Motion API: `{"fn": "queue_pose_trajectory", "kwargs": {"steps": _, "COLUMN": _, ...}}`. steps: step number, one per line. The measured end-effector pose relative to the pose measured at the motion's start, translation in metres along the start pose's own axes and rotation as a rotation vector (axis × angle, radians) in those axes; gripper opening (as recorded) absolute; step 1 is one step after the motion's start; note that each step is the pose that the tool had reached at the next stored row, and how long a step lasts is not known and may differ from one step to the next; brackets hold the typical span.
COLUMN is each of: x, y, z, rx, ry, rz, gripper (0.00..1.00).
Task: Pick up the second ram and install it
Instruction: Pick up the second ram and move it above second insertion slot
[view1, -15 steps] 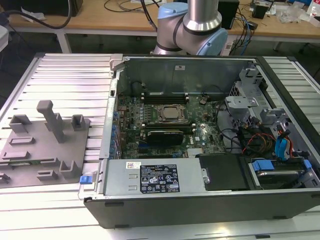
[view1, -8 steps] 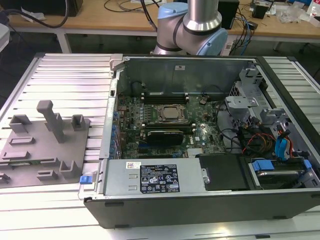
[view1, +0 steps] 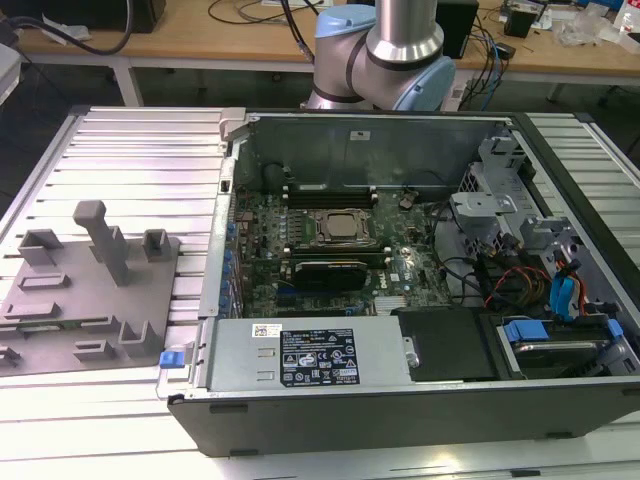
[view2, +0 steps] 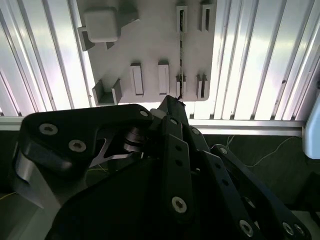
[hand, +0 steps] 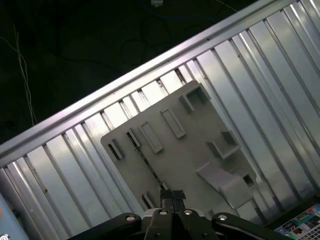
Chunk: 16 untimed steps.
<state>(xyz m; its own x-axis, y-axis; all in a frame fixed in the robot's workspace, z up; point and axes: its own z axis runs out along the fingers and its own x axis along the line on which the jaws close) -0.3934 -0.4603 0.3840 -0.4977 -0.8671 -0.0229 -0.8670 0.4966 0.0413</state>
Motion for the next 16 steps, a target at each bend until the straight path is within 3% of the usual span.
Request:
{"fn": "queue_pose_trajectory", "kwargs": {"steps": 10, "x": 0.0000, "y": 0.0000, "z": 0.0000, "rx": -0.0011, "ry": 0.0021, "rz": -0.051, "gripper": 0.11}}
{"fn": "queue_pose_trajectory", "kwargs": {"steps": 16, "x": 0.0000, "y": 0.0000, "z": 0.0000, "rx": -0.0029, "ry": 0.0052, "rz": -0.128, "gripper": 0.11}}
